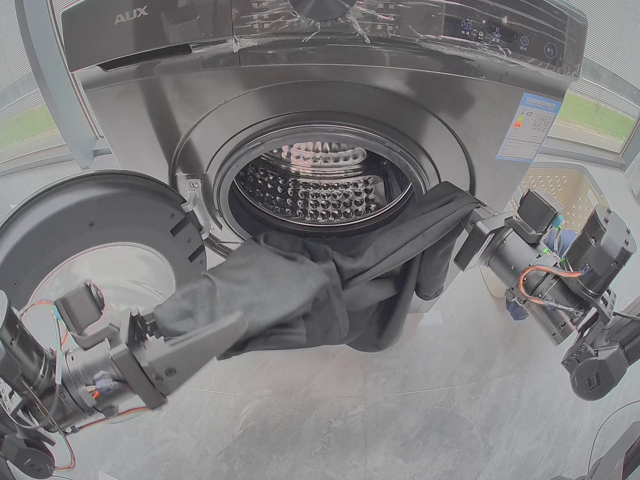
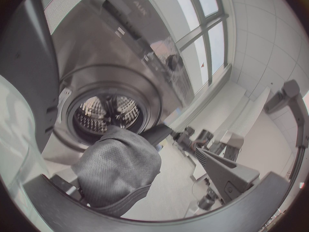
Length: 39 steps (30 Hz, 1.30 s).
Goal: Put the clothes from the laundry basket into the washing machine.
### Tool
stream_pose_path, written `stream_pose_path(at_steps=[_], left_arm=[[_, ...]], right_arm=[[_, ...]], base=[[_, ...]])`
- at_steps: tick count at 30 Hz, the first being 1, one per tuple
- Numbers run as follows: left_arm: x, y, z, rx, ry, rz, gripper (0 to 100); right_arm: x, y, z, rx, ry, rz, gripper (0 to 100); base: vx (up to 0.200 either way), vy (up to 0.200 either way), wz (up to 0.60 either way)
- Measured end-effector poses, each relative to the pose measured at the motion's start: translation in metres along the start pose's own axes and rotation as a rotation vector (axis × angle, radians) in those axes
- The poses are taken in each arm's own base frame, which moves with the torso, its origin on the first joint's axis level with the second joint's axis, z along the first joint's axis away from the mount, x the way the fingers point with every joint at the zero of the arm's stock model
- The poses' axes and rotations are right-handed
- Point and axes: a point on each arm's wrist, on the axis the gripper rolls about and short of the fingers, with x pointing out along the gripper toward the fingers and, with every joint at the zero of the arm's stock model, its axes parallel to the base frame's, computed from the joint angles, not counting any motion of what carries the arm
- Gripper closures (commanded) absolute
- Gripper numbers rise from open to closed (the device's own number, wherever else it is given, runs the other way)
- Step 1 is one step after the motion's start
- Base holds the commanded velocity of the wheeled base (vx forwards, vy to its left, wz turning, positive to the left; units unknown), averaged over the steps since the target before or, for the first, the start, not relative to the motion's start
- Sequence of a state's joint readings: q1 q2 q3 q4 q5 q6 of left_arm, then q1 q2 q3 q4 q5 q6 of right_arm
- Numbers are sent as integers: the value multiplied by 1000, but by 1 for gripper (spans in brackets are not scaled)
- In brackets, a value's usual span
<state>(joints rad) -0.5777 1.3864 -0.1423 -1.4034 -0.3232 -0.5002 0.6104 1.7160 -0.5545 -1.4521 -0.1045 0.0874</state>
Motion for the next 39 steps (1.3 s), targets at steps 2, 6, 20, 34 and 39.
stream_pose_path(at_steps=[2,6,20,34,39], left_arm=[[-5,2,-9,16,49,21,0],[-14,6,-24,52,130,55,0],[-19,6,-29,67,153,58,0],[0,16,-41,116,230,57,0],[6,17,-47,129,262,42,0]], right_arm=[[1,-1,0,-1,-3,-4,100],[2,-6,2,-3,-10,-22,100],[2,2,2,6,-9,-1,100],[20,15,-2,7,-9,-4,100],[28,22,-1,13,-13,3,100]], base=[[0,0,0],[0,0,0],[0,0,0],[0,0,0],[0,0,0]])
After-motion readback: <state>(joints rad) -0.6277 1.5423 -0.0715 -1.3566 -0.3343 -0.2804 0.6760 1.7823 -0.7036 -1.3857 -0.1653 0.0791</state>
